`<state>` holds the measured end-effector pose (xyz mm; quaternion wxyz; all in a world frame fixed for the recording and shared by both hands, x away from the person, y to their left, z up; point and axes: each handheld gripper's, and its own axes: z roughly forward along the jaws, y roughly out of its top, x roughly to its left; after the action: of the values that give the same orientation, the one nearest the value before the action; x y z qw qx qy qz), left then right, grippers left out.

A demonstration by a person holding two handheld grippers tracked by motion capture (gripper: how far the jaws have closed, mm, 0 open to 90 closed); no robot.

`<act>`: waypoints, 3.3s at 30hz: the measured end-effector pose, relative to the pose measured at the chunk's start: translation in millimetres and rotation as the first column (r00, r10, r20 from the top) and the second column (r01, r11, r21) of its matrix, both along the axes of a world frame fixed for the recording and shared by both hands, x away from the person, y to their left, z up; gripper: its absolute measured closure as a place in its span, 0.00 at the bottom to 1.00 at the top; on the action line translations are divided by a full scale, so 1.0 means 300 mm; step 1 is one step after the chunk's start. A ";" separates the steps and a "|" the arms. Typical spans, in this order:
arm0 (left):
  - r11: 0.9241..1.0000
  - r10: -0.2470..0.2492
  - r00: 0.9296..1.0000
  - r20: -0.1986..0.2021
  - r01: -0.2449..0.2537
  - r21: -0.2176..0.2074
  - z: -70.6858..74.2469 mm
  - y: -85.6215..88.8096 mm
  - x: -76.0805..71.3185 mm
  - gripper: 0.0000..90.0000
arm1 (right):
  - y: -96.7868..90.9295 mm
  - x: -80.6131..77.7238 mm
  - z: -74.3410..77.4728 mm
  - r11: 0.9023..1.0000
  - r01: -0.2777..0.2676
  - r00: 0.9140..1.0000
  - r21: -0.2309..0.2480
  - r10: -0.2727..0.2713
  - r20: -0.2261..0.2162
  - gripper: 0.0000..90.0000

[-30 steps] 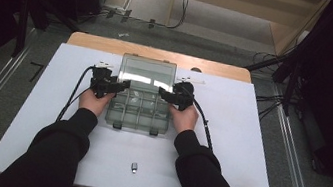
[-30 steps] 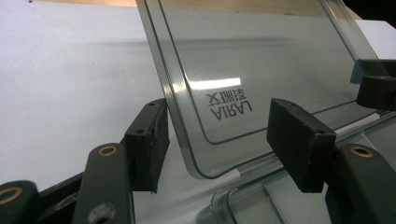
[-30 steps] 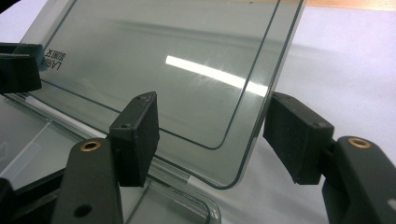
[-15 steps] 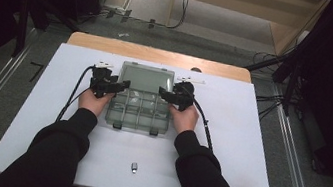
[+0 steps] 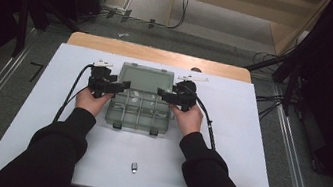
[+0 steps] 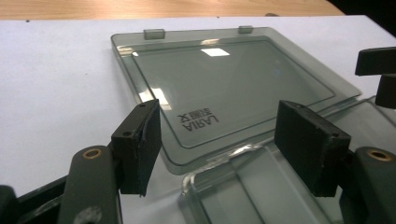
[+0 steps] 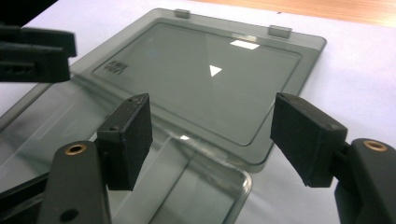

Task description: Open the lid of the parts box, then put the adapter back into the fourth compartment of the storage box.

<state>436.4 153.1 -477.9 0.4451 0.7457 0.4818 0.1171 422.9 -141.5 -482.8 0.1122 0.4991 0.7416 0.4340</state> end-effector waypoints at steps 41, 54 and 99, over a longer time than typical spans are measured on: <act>0.985 -0.172 0.984 -0.041 0.171 -0.032 0.116 0.023 -0.150 0.36 | -0.104 -0.223 0.091 0.978 -0.194 0.981 0.076 0.195 0.000 0.30; 0.973 -0.229 0.972 -0.052 0.228 -0.032 0.126 0.022 -0.218 0.36 | -0.103 -0.292 0.103 0.969 -0.237 0.971 0.075 0.239 -0.008 0.30; 0.933 -0.361 0.928 -0.091 0.359 -0.040 0.114 0.059 -0.440 0.36 | -0.120 -0.488 0.084 0.944 -0.323 0.946 0.064 0.324 -0.006 0.30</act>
<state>304.5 170.8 -443.6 0.4435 0.8211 0.3593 -0.0082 276.4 -177.4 -457.5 0.0175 0.3774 0.8005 0.4653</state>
